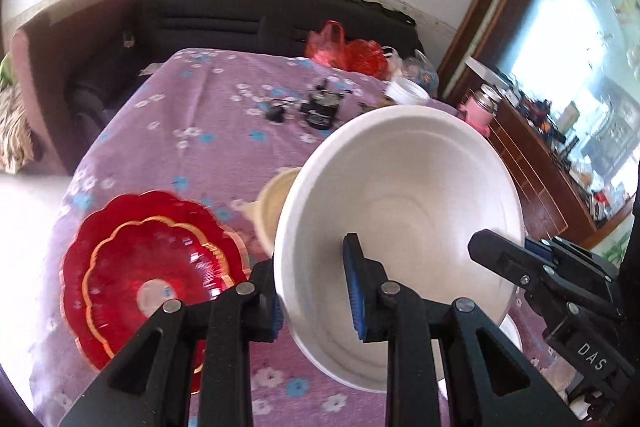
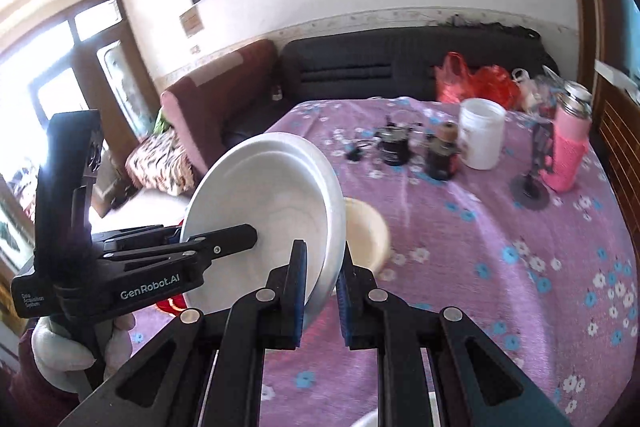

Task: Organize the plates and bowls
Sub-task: 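Carry the white bowl with both grippers and lower it onto the red plates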

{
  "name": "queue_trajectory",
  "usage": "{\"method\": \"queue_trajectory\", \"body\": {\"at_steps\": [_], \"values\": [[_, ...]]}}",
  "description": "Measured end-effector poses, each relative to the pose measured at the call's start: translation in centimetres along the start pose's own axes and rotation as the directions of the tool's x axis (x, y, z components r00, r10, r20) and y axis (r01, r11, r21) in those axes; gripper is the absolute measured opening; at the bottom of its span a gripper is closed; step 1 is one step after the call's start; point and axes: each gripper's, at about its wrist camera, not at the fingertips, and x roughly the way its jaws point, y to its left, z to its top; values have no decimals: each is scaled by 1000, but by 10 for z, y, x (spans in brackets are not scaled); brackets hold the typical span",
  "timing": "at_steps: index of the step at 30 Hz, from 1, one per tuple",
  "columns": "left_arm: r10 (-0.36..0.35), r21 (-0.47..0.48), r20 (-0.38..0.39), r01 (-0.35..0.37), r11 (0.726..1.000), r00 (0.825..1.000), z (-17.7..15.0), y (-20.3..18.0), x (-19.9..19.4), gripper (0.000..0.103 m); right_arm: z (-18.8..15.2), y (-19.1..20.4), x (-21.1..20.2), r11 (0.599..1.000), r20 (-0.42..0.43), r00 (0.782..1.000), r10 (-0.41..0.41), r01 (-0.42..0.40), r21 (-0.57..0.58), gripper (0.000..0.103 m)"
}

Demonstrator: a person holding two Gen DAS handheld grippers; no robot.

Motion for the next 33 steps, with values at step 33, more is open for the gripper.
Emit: {"method": "queue_trajectory", "body": {"at_steps": [33], "values": [[244,-210,-122,-265,941,962,-43,168,50,26,-36,113,202,999,-312,950,10,-24,-38,17]]}}
